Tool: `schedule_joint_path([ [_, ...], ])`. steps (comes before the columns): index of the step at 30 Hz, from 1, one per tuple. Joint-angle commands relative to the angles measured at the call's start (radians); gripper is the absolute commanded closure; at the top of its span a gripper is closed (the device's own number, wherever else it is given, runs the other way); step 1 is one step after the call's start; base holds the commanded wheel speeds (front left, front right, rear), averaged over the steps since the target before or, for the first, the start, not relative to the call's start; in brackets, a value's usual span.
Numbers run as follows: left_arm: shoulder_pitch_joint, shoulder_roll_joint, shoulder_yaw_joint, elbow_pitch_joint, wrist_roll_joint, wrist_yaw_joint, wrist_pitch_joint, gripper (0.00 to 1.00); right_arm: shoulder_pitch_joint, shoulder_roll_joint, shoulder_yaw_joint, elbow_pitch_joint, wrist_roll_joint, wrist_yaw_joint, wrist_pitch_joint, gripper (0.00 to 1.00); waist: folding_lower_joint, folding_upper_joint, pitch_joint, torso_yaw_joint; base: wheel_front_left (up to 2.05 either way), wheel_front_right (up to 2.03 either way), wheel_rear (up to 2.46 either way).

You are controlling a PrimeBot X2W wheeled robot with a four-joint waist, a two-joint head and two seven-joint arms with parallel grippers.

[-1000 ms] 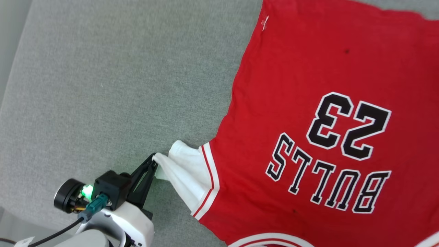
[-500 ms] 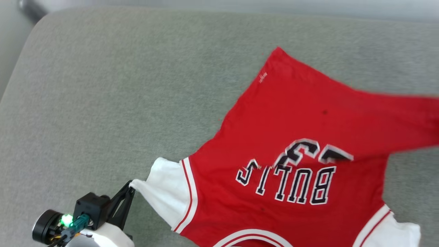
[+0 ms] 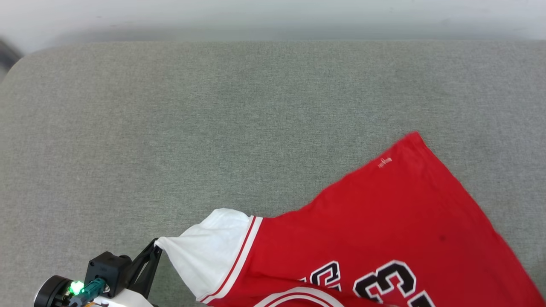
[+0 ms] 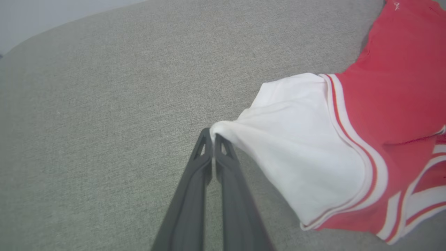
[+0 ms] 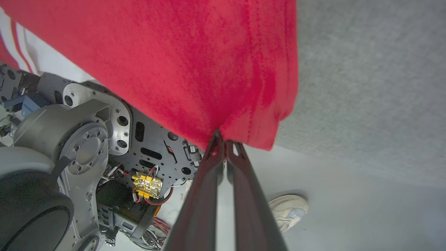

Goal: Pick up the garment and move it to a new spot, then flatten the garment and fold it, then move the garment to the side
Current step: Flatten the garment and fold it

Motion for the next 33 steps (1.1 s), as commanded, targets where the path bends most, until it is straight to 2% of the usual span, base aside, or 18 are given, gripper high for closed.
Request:
schedule_joint_path([
  [1, 0.008, 0.002, 0.006, 0.002, -0.004, 0.004, -0.007, 1.0, 0.062, 0.018, -0.005, 0.001, 0.005, -0.001, -0.024, 1.0, 0.0001, 0.0, 0.001, -0.005, 0.0, 0.0, 0.0],
  [5, 0.012, 0.003, 0.01, 0.004, -0.007, 0.002, -0.009, 1.0, 0.17, 0.052, 0.005, -0.007, -0.005, -0.001, -0.066, 1.0, 0.0001, 0.0, 0.001, -0.013, 0.0, 0.0, 0.0],
  [8, 0.01, 0.001, 0.012, 0.006, -0.01, 0.001, -0.008, 1.0, 0.192, 0.071, 0.012, -0.001, -0.024, -0.001, -0.089, 1.0, 0.0001, 0.0, -0.002, -0.02, 0.0, 0.0, 0.0],
  [9, 0.011, 0.001, 0.012, 0.006, -0.011, 0.001, -0.008, 1.0, 0.189, 0.077, 0.008, -0.001, -0.028, -0.001, -0.097, 0.57, 0.0001, 0.0, -0.004, -0.022, 0.0, 0.0, 0.0],
  [10, 0.012, 0.0, 0.012, 0.007, -0.012, 0.0, -0.007, 1.0, 0.178, 0.08, -0.001, -0.002, -0.035, -0.001, -0.108, 0.0, 0.0001, 0.0, -0.006, -0.024, 0.0, 0.0, 0.0],
  [18, 0.02, -0.009, 0.001, 0.008, -0.011, -0.004, -0.007, 1.0, 0.066, 0.029, -0.142, -0.085, -0.052, -0.001, -0.169, 0.0, 0.0001, 0.0, -0.029, -0.018, 0.0, 0.0, 0.0],
  [23, 0.0, -0.017, -0.006, 0.005, 0.002, -0.01, 0.0, 1.0, -0.041, -0.023, -0.222, -0.158, -0.04, -0.001, -0.14, 0.0, 0.0001, 0.0, -0.023, 0.007, 0.0, 0.0, 0.0],
  [28, -0.028, -0.037, -0.013, 0.005, 0.023, -0.019, 0.006, 1.0, -0.187, -0.078, -0.215, -0.211, -0.039, -0.001, -0.055, 0.0, 0.0001, 0.0, 0.004, 0.039, 0.0, 0.0, 0.0],
  [33, -0.072, -0.067, -0.024, 0.011, 0.054, -0.032, 0.015, 1.0, -0.366, -0.088, -0.114, -0.209, -0.062, -0.001, 0.051, 0.0, 0.0001, 0.0, 0.045, 0.079, 0.0, 0.0, 0.0],
])
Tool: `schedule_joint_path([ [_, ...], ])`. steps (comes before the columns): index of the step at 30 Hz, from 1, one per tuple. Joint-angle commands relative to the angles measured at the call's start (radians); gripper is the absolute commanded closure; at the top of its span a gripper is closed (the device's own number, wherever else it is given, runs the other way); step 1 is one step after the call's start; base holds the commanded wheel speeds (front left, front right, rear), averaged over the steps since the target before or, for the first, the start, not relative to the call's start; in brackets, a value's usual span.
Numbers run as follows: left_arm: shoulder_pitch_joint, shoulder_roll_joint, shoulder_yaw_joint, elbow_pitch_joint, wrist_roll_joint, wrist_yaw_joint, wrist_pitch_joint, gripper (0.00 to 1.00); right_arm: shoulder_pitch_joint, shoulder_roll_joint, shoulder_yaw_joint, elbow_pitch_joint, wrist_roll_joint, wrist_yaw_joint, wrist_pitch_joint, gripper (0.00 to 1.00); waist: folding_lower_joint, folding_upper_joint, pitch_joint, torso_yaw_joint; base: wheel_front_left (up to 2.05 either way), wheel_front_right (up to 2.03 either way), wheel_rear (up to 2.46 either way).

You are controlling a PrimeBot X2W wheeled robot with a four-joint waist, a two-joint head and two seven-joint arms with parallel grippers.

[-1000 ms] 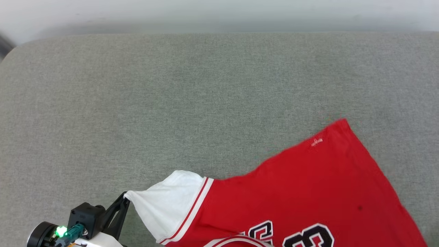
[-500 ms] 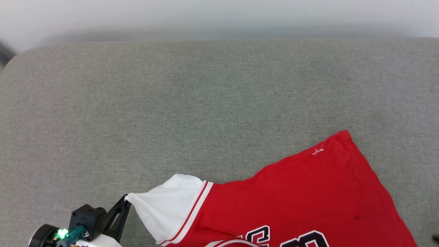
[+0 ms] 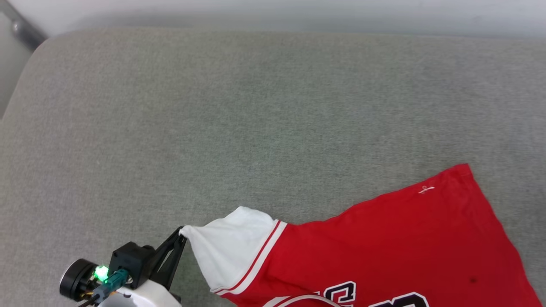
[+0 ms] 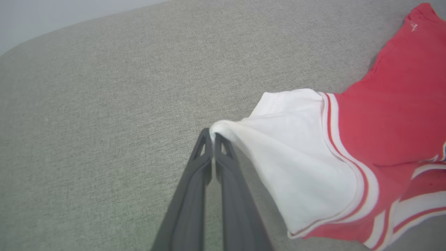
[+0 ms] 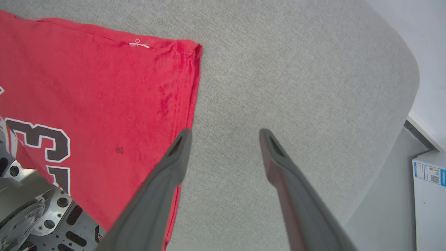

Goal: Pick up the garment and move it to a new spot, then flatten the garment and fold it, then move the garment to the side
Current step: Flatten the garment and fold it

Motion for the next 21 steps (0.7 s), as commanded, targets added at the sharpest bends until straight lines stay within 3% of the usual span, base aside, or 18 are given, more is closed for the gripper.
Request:
schedule_joint_path([
  [1, -0.03, -0.014, -0.001, 0.004, 0.017, -0.008, 0.003, 1.0, -0.085, 0.021, 0.052, 0.012, -0.015, -0.001, 0.038, 0.0, 0.0001, 0.0, 0.033, 0.03, 0.0, 0.0, 0.0],
  [8, -0.087, -0.053, -0.008, 0.014, 0.049, -0.025, 0.009, 1.0, -0.365, 0.143, 0.29, 0.102, -0.097, -0.001, 0.177, 0.0, 0.0001, 0.0, 0.102, 0.076, 0.0, 0.0, 0.0],
  [14, -0.119, -0.078, -0.006, 0.025, 0.062, -0.034, 0.007, 1.0, -0.526, 0.257, 0.445, 0.264, -0.142, -0.001, 0.209, 0.0, 0.0001, 0.0, 0.153, 0.101, 0.0, 0.0, 0.0],
  [21, -0.133, -0.096, -0.006, 0.043, 0.066, -0.044, 0.004, 1.0, -0.547, 0.278, 0.584, 0.382, -0.136, -0.001, 0.199, 0.0, 0.0001, 0.0, 0.18, 0.12, 0.0, 0.0, 0.0],
])
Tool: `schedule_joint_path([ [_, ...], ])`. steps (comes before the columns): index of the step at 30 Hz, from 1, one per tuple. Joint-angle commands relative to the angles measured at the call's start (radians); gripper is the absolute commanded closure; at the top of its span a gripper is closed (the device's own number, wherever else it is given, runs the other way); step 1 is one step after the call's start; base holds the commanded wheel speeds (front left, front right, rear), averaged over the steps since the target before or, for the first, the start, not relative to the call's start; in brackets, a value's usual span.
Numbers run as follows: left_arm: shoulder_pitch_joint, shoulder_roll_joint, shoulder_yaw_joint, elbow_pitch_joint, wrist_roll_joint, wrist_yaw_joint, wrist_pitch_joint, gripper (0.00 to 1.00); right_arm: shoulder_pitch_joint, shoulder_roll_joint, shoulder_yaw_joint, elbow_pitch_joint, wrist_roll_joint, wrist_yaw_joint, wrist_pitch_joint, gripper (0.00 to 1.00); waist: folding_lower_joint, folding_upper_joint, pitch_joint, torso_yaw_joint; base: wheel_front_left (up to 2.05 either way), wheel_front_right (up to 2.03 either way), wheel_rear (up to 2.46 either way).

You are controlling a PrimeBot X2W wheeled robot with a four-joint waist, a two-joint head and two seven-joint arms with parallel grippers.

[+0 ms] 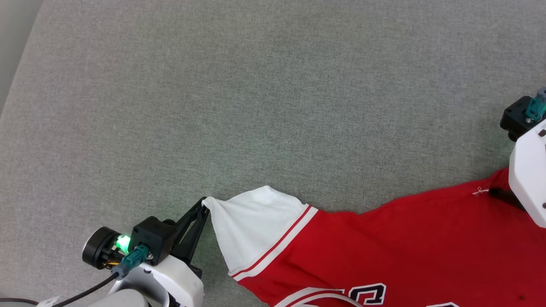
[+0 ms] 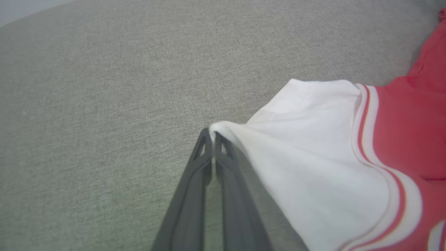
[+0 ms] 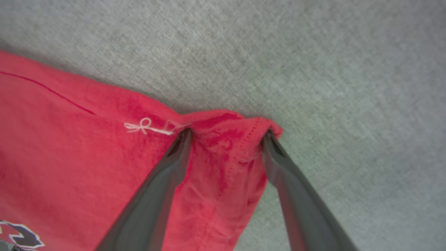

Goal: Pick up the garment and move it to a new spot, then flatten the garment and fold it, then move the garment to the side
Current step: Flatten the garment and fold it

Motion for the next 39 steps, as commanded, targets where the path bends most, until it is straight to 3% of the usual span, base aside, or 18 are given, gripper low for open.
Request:
schedule_joint_path([
  [1, -0.004, -0.004, 0.002, 0.004, 0.004, 0.0, -0.005, 1.0, 0.022, 0.012, 0.043, 0.033, 0.008, -0.001, -0.007, 0.0, 0.0, 0.0, 0.005, 0.005, 0.0, 0.0, 0.0],
  [3, 0.002, -0.006, 0.004, 0.011, 0.002, -0.001, -0.007, 1.0, 0.031, 0.011, 0.071, 0.049, 0.02, -0.001, -0.026, 0.0, 0.0, 0.0, 0.004, 0.005, 0.0, 0.0, 0.0],
  [5, 0.009, -0.006, 0.006, 0.018, -0.005, -0.001, -0.009, 1.0, 0.022, 0.009, 0.093, 0.05, 0.03, -0.001, -0.052, 1.0, 0.0, 0.0, -0.005, 0.0, 0.0, 0.0, 0.0],
  [15, 0.019, 0.019, -0.002, 0.045, -0.008, -0.016, -0.003, 1.0, -0.042, 0.005, 0.094, 0.043, 0.079, -0.001, -0.274, 1.0, 0.0, 0.0, -0.158, -0.054, 0.0, 0.0, 0.0],
  [24, -0.121, 0.044, 0.03, 0.035, 0.045, -0.033, 0.036, 1.0, -0.061, -0.048, 0.032, -0.013, 0.085, -0.001, -0.45, 1.0, 0.0, 0.0, -0.281, -0.098, 0.0, 0.0, 0.0],
  [30, -0.316, 0.042, 0.087, 0.048, 0.095, -0.078, 0.071, 1.0, -0.136, -0.038, -0.038, -0.043, 0.042, -0.001, -0.514, 1.0, 0.0, 0.0, -0.282, -0.13, 0.0, 0.0, 0.0],
  [39, -0.662, -0.06, 0.14, 0.182, 0.175, -0.179, 0.113, 1.0, -0.303, 0.038, -0.141, -0.012, -0.09, -0.001, -0.602, 1.0, 0.0, 0.0, -0.171, -0.16, 0.0, 0.0, 0.0],
])
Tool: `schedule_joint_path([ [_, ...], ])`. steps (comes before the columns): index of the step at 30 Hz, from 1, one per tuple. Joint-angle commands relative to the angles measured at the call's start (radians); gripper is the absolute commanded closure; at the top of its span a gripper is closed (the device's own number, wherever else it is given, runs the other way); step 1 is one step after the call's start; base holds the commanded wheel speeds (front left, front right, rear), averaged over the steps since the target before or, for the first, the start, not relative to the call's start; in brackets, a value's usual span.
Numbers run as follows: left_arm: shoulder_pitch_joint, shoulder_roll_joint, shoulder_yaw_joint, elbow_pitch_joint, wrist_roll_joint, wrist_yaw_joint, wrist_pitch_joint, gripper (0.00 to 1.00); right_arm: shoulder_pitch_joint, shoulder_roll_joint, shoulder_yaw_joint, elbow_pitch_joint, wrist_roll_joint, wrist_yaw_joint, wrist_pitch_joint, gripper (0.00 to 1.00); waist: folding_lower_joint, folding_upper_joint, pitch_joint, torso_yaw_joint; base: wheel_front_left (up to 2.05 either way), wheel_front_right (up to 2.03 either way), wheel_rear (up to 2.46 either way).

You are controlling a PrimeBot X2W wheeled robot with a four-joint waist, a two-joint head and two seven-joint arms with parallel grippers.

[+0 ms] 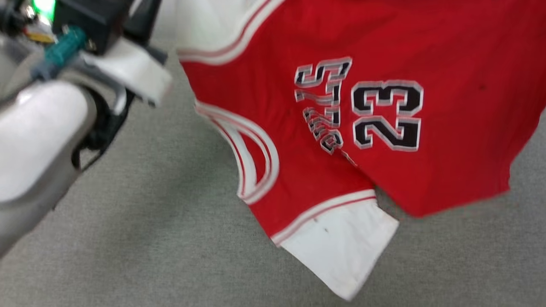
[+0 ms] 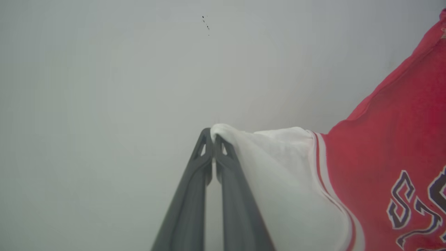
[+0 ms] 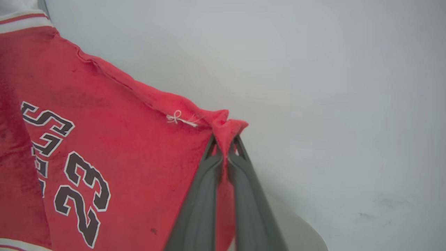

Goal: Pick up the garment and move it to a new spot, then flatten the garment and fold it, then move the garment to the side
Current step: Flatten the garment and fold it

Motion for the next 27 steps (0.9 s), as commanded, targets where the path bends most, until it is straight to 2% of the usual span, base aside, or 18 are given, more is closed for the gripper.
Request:
schedule_joint_path([
  [1, -0.066, -0.019, 0.014, 0.025, 0.016, -0.016, 0.006, 1.0, -0.054, 0.027, -0.02, 0.012, -0.026, -0.001, -0.011, 1.0, 0.0, 0.0, 0.057, -0.015, 0.0, 0.0, 0.0],
  [10, -0.459, -0.091, 0.078, 0.208, 0.098, -0.105, 0.019, 1.0, -0.391, 0.132, -0.084, 0.118, -0.217, -0.001, -0.071, 1.0, 0.0, 0.0, 0.233, -0.028, 0.0, 0.0, 0.0],
  [19, -0.81, -0.154, 0.119, 0.392, 0.157, -0.182, 0.015, 1.0, -0.726, 0.237, -0.073, 0.294, -0.362, -0.001, -0.157, 1.0, 0.0, 0.0, 0.346, -0.044, 0.0, 0.0, 0.0],
  [26, -0.949, -0.198, 0.136, 0.528, 0.161, -0.217, -0.026, 1.0, -0.887, 0.278, -0.032, 0.439, -0.413, -0.001, -0.226, 1.0, 0.0, 0.0, 0.39, -0.039, 0.0, 0.0, 0.0],
  [27, -0.958, -0.204, 0.135, 0.576, 0.155, -0.237, -0.046, 1.0, -0.909, 0.296, -0.014, 0.495, -0.411, -0.001, -0.255, 1.0, 0.0, 0.0, 0.403, -0.04, 0.0, 0.0, 0.0],
])
